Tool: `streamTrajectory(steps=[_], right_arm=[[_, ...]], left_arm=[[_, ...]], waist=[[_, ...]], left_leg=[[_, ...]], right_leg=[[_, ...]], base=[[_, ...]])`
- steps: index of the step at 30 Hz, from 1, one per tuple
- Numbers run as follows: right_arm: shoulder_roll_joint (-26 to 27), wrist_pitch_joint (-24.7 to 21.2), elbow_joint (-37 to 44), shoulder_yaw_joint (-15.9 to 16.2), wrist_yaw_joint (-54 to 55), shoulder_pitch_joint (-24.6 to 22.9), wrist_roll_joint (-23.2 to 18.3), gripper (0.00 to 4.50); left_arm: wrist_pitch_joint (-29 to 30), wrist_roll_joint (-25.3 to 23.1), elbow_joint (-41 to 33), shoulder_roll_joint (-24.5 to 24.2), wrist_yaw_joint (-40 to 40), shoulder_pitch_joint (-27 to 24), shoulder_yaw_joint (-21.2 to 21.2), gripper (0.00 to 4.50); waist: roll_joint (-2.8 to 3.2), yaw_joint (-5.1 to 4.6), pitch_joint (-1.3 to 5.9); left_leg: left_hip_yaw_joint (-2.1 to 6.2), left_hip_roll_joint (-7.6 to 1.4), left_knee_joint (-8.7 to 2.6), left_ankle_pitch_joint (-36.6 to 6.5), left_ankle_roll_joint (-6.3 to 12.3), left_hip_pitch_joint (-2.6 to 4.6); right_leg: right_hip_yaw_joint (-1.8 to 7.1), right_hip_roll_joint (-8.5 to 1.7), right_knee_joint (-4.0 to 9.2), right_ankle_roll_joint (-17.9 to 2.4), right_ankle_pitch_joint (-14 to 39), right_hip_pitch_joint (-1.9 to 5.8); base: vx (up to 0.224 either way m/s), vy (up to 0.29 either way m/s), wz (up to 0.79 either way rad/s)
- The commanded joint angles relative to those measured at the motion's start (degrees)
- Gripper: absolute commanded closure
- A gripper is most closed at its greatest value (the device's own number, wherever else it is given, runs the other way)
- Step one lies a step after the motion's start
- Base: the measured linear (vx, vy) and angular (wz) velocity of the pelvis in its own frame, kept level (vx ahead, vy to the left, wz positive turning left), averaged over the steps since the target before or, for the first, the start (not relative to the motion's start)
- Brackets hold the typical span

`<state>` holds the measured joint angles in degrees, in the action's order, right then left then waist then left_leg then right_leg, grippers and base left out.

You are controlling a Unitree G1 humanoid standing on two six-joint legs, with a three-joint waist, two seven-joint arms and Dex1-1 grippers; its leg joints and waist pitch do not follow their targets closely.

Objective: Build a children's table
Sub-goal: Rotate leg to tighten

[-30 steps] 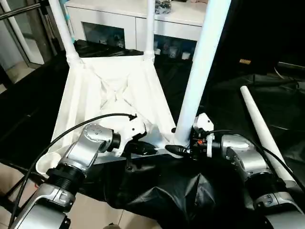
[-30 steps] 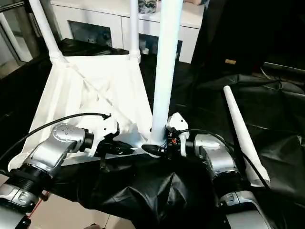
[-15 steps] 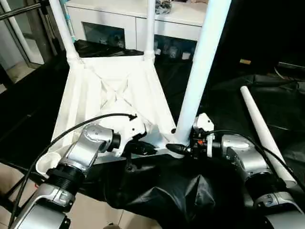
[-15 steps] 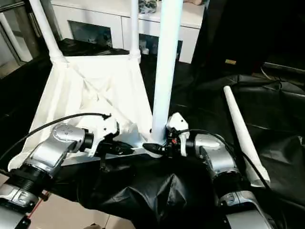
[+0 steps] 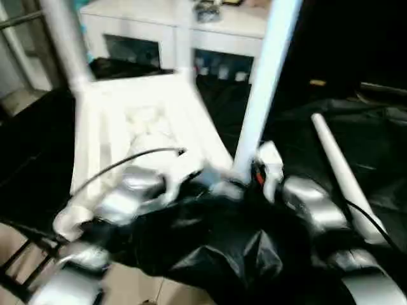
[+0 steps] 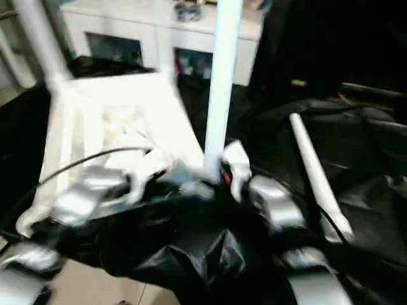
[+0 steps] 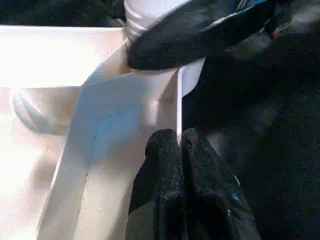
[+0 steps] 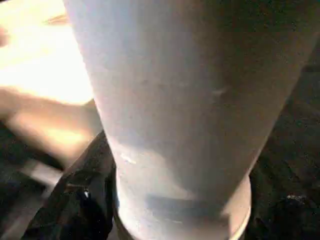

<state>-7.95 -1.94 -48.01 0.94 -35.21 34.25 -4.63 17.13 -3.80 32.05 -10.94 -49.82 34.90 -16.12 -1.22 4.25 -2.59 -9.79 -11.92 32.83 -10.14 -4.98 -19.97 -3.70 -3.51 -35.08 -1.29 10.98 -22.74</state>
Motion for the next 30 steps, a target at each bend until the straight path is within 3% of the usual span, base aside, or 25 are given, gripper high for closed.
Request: streamTrajectory(steps=[1, 5, 7, 9, 12, 15, 20, 22, 30], right_arm=[[2.55, -3.82, -3.73, -0.43, 6.41, 0.25, 0.21, 1.71], [5.31, -2.20, -4.03, 0.69, 8.24, 0.45, 1.25, 1.71], [6.50, -1.64, -4.53, 0.25, 7.77, 0.85, 0.53, 1.03], [6.88, -1.58, -4.50, 0.00, 7.36, 1.06, 0.23, 1.00], [5.41, 0.17, -3.85, 1.30, 4.97, 1.20, 1.44, 0.61], [1.99, 2.04, -1.72, 2.66, -3.89, 0.48, 0.85, 0.55], [-1.82, 4.16, 1.48, 4.37, -13.94, -1.11, 0.36, 0.55], [-3.83, 4.41, 3.44, 4.83, -19.22, -1.99, -0.71, 0.55], [-8.98, 2.29, 8.33, 7.64, -33.90, -4.29, -2.49, 0.55]], left_arm=[[0.71, 0.37, 1.67, 3.63, 4.90, 1.89, 0.46, 4.50], [0.71, 0.14, 2.28, 7.36, 7.84, 2.68, -0.08, 4.50], [0.28, -0.07, 2.25, 8.26, 7.54, 2.60, -0.77, 4.50], [0.01, -0.25, 2.04, 8.26, 6.74, 2.33, -1.33, 4.50], [-0.74, -0.05, 0.68, 6.17, 3.11, 1.23, -2.36, 4.50], [-1.51, 0.88, -1.52, 2.51, -2.21, -0.31, -2.52, 4.50], [-3.17, 2.14, -3.31, -0.86, -7.69, -1.54, -2.51, 4.50], [-3.87, 3.10, -4.36, -2.74, -11.05, -2.17, -2.41, 4.50], [-6.43, 3.83, -5.06, -8.90, -20.48, -2.70, -3.12, 4.50]], waist=[[0.01, 0.08, 2.97], [0.03, 0.26, 3.15], [0.23, 0.52, 3.37], [0.12, 0.61, 3.32], [0.26, 0.59, 3.33], [0.16, 0.49, 3.45], [0.19, 0.67, 3.73], [0.24, 0.81, 3.66], [0.09, 1.30, 3.25]], left_leg=[[0.11, -0.97, -3.52, -13.71, 0.31, 0.34], [0.07, -0.90, -3.43, -12.77, 0.89, 0.03], [0.07, -0.91, -3.33, -11.72, 1.57, -0.03], [0.00, -0.87, -3.36, -11.60, 1.91, -0.11], [0.08, -0.97, -3.47, -12.17, 1.81, -0.10], [0.18, -1.03, -3.43, -12.03, 2.35, -0.33], [-0.06, -1.14, -3.12, -8.52, 4.24, -0.30], [-0.08, -1.19, -3.08, -8.33, 4.64, -0.43], [-0.22, -1.49, -3.35, -11.15, 3.87, -0.12]], right_leg=[[2.60, -4.18, 5.59, -8.43, 20.68, 2.40], [2.54, -4.19, 5.38, -8.78, 17.95, 2.64], [2.61, -4.19, 5.06, -9.26, 15.46, 2.72], [2.55, -4.15, 5.07, -9.41, 14.89, 2.78], [2.52, -4.19, 5.09, -9.38, 15.31, 2.73], [2.46, -4.31, 4.97, -9.61, 14.57, 2.93], [2.58, -4.04, 3.95, -12.48, 5.74, 3.11], [2.54, -4.08, 3.79, -13.10, 4.54, 3.24], [2.51, -4.06, 4.36, -12.09, 10.73, 2.80]], base=[[0.000, 0.000, 0.00], [0.000, 0.000, 0.00], [0.000, 0.000, 0.00], [0.000, 0.000, 0.00], [0.000, 0.000, 0.00], [0.000, 0.000, 0.00], [0.000, 0.000, 0.00], [0.000, 0.000, 0.00], [0.000, 0.000, 0.00]])
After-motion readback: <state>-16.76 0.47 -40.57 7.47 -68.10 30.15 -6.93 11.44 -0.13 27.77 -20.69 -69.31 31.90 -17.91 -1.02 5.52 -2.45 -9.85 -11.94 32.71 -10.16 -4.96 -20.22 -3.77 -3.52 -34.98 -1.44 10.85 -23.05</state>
